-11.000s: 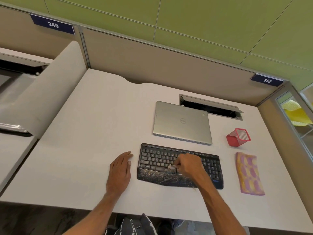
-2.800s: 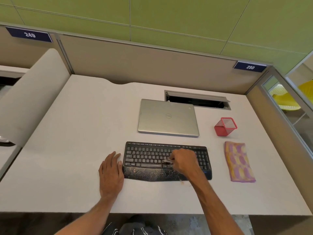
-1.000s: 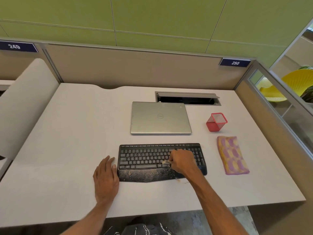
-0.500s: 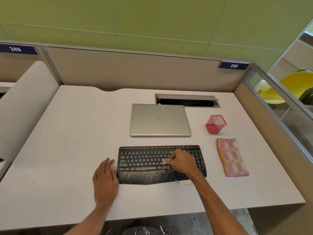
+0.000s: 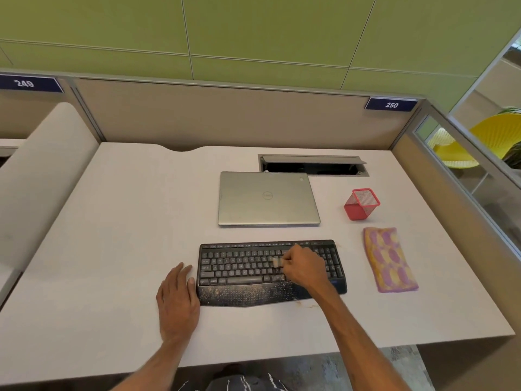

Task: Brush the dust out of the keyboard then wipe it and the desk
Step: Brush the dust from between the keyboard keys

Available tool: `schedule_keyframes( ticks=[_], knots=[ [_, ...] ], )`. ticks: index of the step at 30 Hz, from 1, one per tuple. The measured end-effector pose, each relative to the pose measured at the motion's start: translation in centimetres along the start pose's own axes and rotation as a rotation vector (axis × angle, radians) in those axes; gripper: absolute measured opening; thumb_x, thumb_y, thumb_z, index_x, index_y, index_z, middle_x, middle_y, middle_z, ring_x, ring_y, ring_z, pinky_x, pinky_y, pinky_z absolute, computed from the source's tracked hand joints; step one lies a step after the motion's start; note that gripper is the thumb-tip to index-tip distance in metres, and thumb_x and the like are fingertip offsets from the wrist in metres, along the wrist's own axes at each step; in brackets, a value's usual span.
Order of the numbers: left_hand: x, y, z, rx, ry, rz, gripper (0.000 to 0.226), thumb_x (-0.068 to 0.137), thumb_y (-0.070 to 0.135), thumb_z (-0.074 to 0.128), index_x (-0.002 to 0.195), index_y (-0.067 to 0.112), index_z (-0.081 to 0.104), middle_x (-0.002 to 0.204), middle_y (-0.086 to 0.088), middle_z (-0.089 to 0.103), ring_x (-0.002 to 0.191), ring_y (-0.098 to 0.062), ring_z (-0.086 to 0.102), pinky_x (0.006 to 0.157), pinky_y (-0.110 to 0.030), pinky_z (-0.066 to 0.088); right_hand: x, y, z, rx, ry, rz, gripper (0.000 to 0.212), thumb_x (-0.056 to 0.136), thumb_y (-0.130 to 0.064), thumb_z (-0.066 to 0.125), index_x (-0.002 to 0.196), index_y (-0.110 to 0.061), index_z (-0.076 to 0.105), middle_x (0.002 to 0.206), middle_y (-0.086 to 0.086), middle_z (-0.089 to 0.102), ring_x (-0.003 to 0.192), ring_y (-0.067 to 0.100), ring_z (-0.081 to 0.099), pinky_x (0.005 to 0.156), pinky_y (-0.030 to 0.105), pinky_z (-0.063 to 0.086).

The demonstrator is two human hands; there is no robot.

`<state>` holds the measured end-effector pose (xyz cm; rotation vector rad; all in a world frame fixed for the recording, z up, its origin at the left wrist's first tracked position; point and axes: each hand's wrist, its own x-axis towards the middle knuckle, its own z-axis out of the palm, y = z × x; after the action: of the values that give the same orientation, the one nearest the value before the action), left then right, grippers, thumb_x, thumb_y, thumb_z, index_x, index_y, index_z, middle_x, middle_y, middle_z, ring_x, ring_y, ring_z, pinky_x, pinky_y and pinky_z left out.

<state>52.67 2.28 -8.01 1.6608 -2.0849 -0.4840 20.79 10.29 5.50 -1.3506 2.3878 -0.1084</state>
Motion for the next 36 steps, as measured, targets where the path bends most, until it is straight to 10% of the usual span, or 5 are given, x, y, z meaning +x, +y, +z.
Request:
schedule_keyframes(
  ticks=[6,10,19,29,36],
  knots=[
    [0.0,-0.2,0.0,0.007,-0.003,0.008,0.047,0.115,0.039,0.026,0.15,0.026,0.055,0.162,0.003,0.05,0.151,-0.023,0.045,0.124,-0.051,0.037,0.0,0.2,0.4,0.13,-0.237,-0.059,0.017,0.097,-0.038,0.068,0.101,-0.027,0.081,0.079,-0.015,0.073,0.055,0.004,0.052,0.055,0.024,0.047],
    [0.1,-0.1,0.0,0.009,-0.004,0.006,0.048,0.115,0.04,0.025,0.15,0.026,0.055,0.162,0.003,0.05,0.152,-0.023,0.044,0.125,-0.05,0.036,-0.4,0.4,0.1,0.091,-0.025,-0.012,0.017,0.1,-0.036,0.065,0.102,-0.029,0.08,0.086,-0.014,0.076,0.063,0.002,0.061,0.056,0.022,0.042],
    [0.1,-0.3,0.1,0.018,-0.017,0.004,0.049,0.115,0.041,0.023,0.151,0.026,0.053,0.163,0.003,0.048,0.152,-0.023,0.044,0.125,-0.051,0.036,-0.3,-0.4,0.5,0.098,-0.161,-0.124,0.02,0.101,-0.037,0.064,0.112,-0.032,0.079,0.097,-0.019,0.076,0.063,0.004,0.06,0.059,0.022,0.046],
    [0.0,-0.1,0.0,0.0,-0.006,0.004,0.047,0.113,0.038,0.027,0.15,0.027,0.054,0.162,0.004,0.05,0.152,-0.023,0.044,0.125,-0.05,0.035,-0.3,2.0,-0.4,-0.409,-0.021,-0.114,0.018,0.098,-0.039,0.069,0.108,-0.026,0.075,0.082,-0.01,0.072,0.072,0.013,0.068,0.075,0.034,0.059],
    [0.1,-0.3,0.1,-0.001,-0.007,0.001,0.048,0.114,0.039,0.026,0.15,0.026,0.054,0.163,0.003,0.05,0.152,-0.023,0.044,0.126,-0.051,0.035,-0.3,1.4,-0.7,-0.118,-0.002,-0.057,0.021,0.099,-0.042,0.065,0.108,-0.029,0.079,0.088,-0.014,0.077,0.073,0.007,0.068,0.081,0.033,0.059]
  ],
)
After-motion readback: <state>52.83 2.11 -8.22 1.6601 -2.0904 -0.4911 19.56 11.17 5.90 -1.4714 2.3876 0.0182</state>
